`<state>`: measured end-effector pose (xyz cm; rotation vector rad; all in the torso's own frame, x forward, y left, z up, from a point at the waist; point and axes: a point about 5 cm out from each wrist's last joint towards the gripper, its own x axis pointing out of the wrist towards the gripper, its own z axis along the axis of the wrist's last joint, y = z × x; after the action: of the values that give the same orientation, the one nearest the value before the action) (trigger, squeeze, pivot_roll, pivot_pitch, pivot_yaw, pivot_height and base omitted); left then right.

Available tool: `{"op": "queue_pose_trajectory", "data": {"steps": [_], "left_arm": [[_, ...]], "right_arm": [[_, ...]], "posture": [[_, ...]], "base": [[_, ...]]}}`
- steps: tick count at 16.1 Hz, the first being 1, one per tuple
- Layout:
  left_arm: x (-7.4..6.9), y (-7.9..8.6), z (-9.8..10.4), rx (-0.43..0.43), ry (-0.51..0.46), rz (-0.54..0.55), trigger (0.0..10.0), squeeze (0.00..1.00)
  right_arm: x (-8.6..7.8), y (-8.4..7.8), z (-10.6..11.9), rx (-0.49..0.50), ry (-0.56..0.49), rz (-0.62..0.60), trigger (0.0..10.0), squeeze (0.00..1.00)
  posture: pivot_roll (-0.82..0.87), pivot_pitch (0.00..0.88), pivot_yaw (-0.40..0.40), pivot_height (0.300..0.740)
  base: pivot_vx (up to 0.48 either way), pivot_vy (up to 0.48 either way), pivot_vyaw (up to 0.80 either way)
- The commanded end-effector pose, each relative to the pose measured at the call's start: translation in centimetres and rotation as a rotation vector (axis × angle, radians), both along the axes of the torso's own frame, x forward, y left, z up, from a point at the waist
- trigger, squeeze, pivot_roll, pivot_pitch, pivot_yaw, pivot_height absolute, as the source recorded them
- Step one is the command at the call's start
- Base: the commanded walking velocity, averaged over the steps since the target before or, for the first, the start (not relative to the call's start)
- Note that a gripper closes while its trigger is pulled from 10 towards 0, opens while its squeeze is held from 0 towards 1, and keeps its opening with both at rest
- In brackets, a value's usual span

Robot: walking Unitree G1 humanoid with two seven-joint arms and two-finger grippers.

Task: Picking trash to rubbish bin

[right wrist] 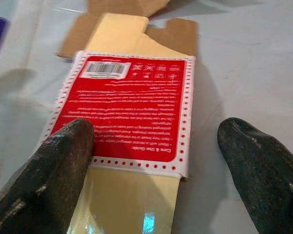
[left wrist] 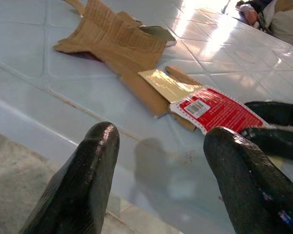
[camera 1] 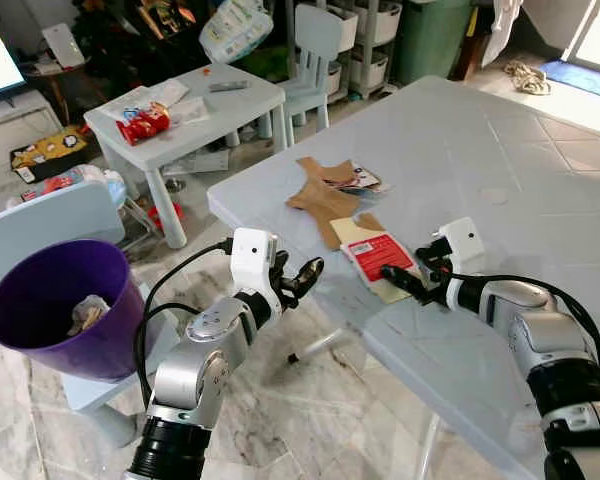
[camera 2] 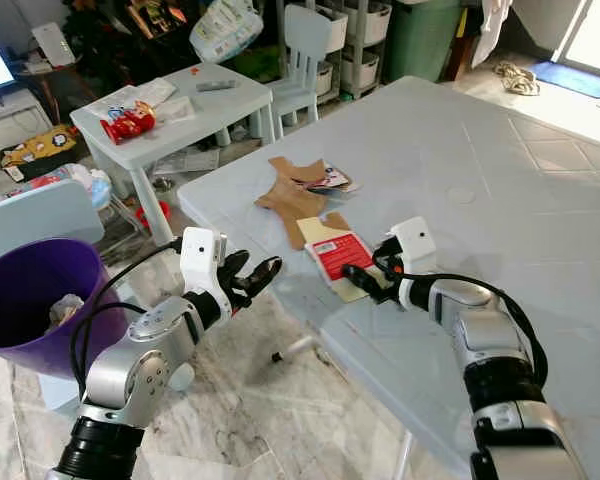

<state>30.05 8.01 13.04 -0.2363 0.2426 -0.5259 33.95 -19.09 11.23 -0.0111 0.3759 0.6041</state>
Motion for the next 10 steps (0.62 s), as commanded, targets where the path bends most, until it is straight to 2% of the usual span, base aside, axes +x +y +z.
{"op": "queue_pose_trajectory", "data": {"steps": [1, 3, 10], "left_arm": [[0.0, 0.0, -0.3, 0.011, 0.005, 0.007, 10.0, 0.00], [0.0, 0.2, -0.6, -0.006, 0.017, 0.010, 10.0, 0.00], [-0.1, 0.1, -1.5, -0.022, 0.063, -0.002, 10.0, 0.00]], "right_arm": [[-0.7, 0.8, -1.2, 0.026, 0.065, 0.046, 10.0, 0.00], [-1.0, 1.3, -0.9, 0.084, 0.081, 0.088, 10.0, 0.00], [-1.1, 1.2, -0.8, 0.098, 0.102, 0.094, 10.0, 0.00]], "posture": [[0.04, 0.082, 0.020, 0.740], [0.04, 0.080, 0.022, 0.740], [0.04, 0.068, 0.021, 0.740]], "base": [[0.000, 0.000, 0.00], [0.000, 0.000, 0.00], [0.000, 0.000, 0.00]]}}
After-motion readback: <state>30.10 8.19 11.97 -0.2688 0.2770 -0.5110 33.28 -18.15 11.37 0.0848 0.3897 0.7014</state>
